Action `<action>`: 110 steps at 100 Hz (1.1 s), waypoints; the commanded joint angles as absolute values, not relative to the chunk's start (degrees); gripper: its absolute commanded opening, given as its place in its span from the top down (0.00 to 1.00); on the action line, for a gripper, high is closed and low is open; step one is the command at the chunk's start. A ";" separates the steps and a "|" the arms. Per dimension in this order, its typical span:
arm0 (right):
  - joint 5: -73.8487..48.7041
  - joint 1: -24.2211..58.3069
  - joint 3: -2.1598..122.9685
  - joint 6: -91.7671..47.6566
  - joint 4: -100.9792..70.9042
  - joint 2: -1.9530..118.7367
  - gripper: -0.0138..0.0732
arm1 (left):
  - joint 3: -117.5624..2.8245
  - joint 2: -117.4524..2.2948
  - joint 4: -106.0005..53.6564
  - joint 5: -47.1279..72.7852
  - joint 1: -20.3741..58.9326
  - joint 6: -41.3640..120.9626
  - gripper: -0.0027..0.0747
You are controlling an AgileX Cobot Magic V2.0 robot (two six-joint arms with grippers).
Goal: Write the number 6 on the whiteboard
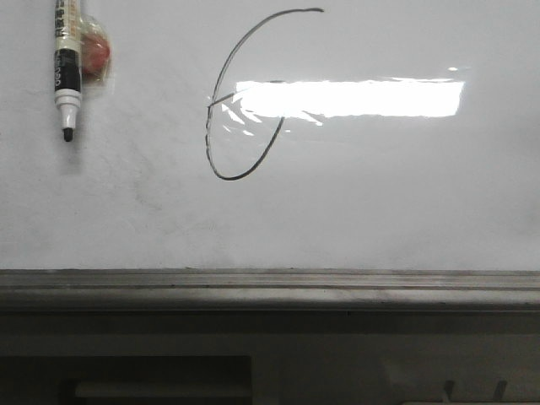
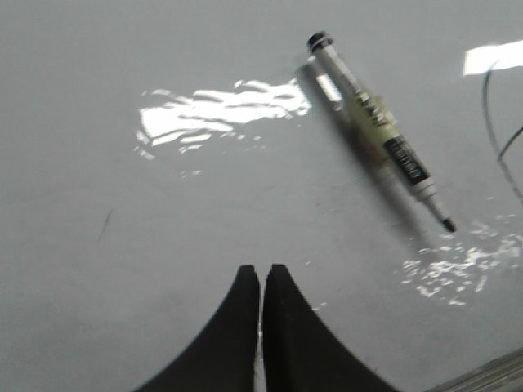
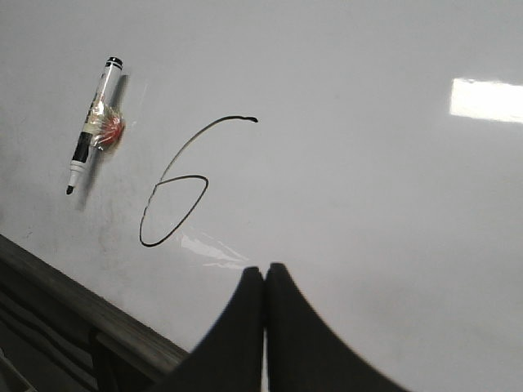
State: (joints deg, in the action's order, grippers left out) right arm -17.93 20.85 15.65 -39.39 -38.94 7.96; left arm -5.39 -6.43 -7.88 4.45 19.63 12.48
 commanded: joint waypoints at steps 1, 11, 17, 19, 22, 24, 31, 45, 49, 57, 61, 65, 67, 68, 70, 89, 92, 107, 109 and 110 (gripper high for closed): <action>-13.78 20.51 17.13 -39.91 -39.89 8.43 0.92 | -4.65 -5.26 -2.43 -2.41 16.97 6.78 0.99; -13.78 20.51 17.13 -39.91 -39.89 8.43 0.92 | -2.30 -2.14 -2.27 -2.53 14.57 6.78 0.99; -13.78 20.51 17.13 -39.91 -39.89 8.43 0.92 | -1.04 -0.40 -2.27 -2.42 13.18 6.78 0.99; -13.78 20.51 17.13 -39.91 -39.89 8.43 0.92 | -0.57 0.10 -2.27 -2.42 12.92 6.78 0.99; -13.78 20.51 17.13 -39.91 -39.89 8.43 0.92 | 0.12 0.73 -2.01 -2.42 12.35 6.78 0.99; -13.78 20.51 17.13 -39.91 -39.89 8.43 0.92 | 0.54 1.13 -2.01 -2.42 12.11 6.78 0.99; -13.78 20.51 17.13 -39.91 -39.89 8.43 0.92 | 1.95 2.03 -2.17 -3.18 11.51 6.78 0.99; -13.64 20.51 17.13 -39.91 -39.89 8.43 0.92 | 2.39 2.03 -5.42 -2.08 10.22 7.02 0.99; -13.64 20.51 17.13 -39.91 -39.89 8.43 0.92 | 2.39 2.03 -5.55 -2.08 9.60 7.02 0.99; -13.64 20.51 17.13 -39.91 -39.89 8.43 0.92 | 2.39 2.03 -5.55 -2.18 8.01 7.02 0.99; -13.64 20.51 17.13 -39.91 -39.89 8.43 0.92 | 2.39 2.03 -5.55 -2.18 7.38 7.02 0.99; -13.64 20.51 17.13 -39.91 -39.89 8.43 0.92 | 2.39 2.03 -5.55 -2.18 6.84 7.02 0.99; -13.64 20.51 17.13 -39.91 -39.89 8.43 0.92 | 2.39 2.03 -5.55 -2.18 6.56 7.02 0.99; -13.64 20.51 17.13 -39.91 -39.89 8.43 0.92 | 2.39 2.03 -5.55 -2.18 6.58 7.02 0.99; -13.64 20.51 17.13 -39.91 -39.89 8.43 0.92 | 2.39 2.03 -5.55 -2.07 6.44 7.02 0.99; -13.64 20.51 17.13 -39.91 -39.89 8.43 0.92 | 2.39 2.03 -5.55 -1.71 6.35 7.02 0.99; -13.64 20.51 17.13 -39.91 -39.89 8.43 0.92 | 2.39 2.03 -5.55 -1.71 6.35 7.02 0.99; -13.64 20.51 17.13 -39.91 -39.89 8.43 0.92 | 2.39 2.03 -5.55 -1.11 5.59 6.81 0.99; -13.64 20.51 17.13 -39.91 -39.89 8.43 0.92 | 2.39 2.03 -5.55 -1.11 5.45 6.81 0.99; -13.64 20.51 17.13 -39.91 -39.89 8.43 0.92 | 2.39 2.03 -5.55 -1.11 5.32 6.81 0.99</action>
State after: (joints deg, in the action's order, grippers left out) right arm -17.58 20.85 15.55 -39.39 -38.94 7.96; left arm -0.54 0.23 -5.02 2.48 6.02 7.57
